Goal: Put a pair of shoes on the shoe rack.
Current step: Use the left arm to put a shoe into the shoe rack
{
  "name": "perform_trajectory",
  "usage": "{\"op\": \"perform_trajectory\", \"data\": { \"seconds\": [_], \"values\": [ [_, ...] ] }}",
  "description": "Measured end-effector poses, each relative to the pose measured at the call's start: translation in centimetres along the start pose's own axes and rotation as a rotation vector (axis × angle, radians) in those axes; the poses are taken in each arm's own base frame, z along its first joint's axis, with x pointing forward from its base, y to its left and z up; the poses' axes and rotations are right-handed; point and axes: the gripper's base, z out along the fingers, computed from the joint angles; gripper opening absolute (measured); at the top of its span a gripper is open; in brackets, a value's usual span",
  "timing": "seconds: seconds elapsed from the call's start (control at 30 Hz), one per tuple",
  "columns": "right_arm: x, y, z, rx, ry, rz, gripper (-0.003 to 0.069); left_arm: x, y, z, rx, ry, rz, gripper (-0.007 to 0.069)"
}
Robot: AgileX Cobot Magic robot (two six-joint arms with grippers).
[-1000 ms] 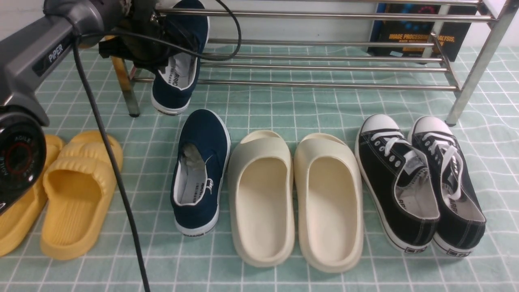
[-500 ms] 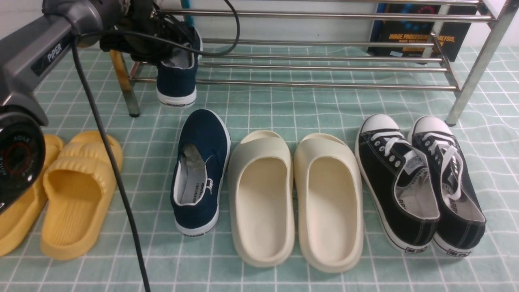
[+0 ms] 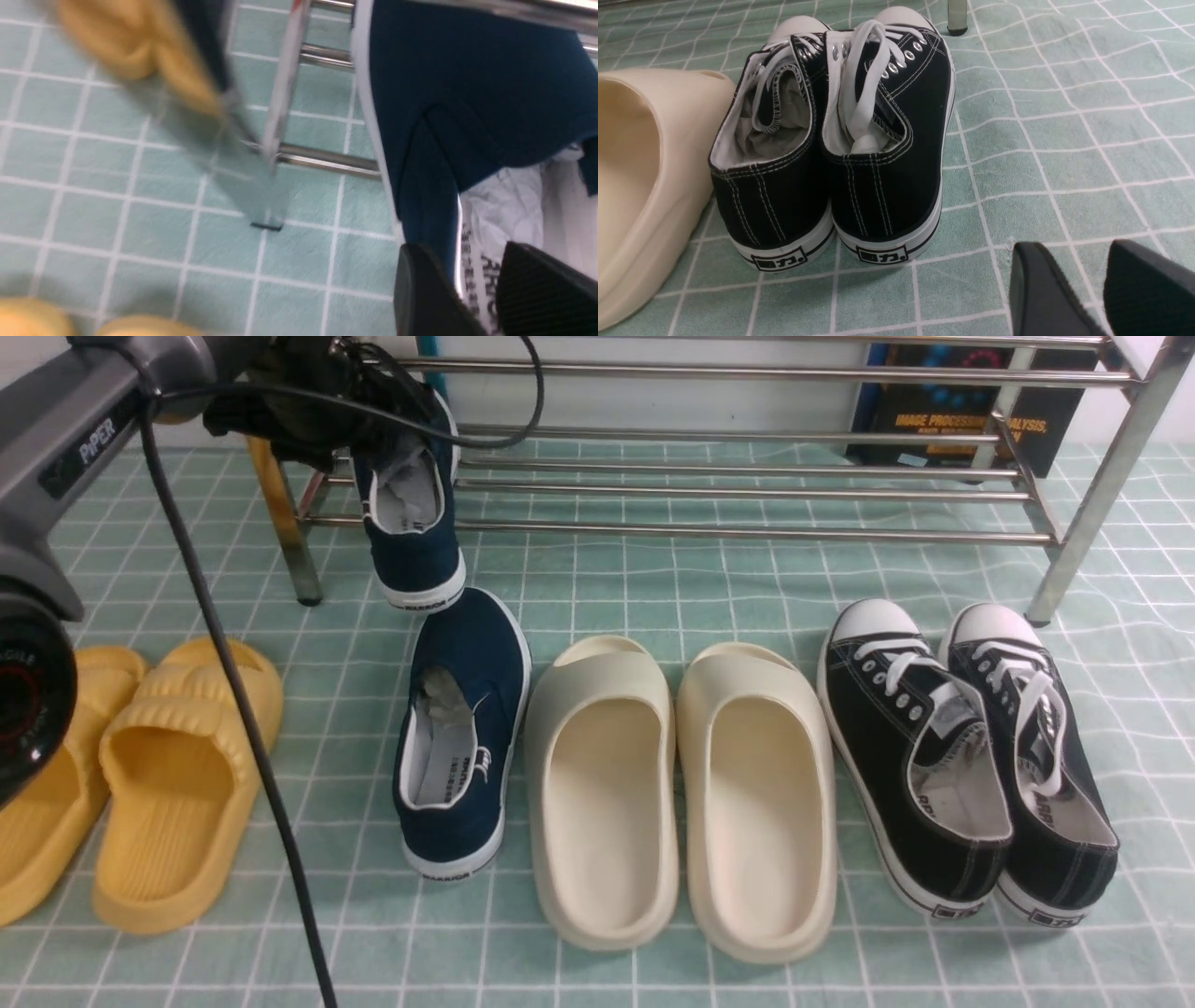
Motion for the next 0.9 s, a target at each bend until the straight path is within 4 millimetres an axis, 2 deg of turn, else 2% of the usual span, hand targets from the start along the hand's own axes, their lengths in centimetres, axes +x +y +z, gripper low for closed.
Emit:
{"op": "perform_trajectory", "data": {
  "seconds": [0.13,0.33,0.4,0.5,0.6,0.63,0.67,0.77,0.83,0.9],
  "values": [
    [0.0,0.0,0.0,0.0,0.0,0.0,0.0247,-0.5,0.7,-2.7,-0.026,-0.006,0.003,0.0154],
    [0.0,0.0,0.0,0.0,0.0,0.0,0.0247,-1.1,1.7,-7.9,-0.036,-0.017,0.026,0.0009],
    [0.0,0.0,0.0,0.0,0.0,0.0,0.0247,-0.9,1.9,-8.9,-0.033,-0.008,0.039,-0.0013],
    [0.0,0.0,0.0,0.0,0.0,0.0,0.0247,1.0,2.1,-10.1,0.002,0.069,0.075,-0.0013],
    [0.0,0.0,0.0,0.0,0.0,0.0,0.0247,3.7,2.0,-9.4,0.059,0.169,0.089,-0.0013],
    [0.0,0.0,0.0,0.0,0.0,0.0,0.0247,5.4,1.8,-8.5,0.1,0.226,0.085,-0.0013],
    [0.0,0.0,0.0,0.0,0.0,0.0,0.0247,5.7,1.8,-8.3,0.106,0.233,0.084,-0.0013],
    [0.0,0.0,0.0,0.0,0.0,0.0,0.0247,9.3,0.6,-5.4,0.202,0.316,0.069,-0.0013],
    [0.0,0.0,0.0,0.0,0.0,0.0,0.0247,10.9,-0.5,-3.7,0.257,0.324,0.073,-0.0013],
    [0.0,0.0,0.0,0.0,0.0,0.0,0.0247,11.4,-1.2,-2.8,0.283,0.311,0.082,-0.0013]
  ]
}}
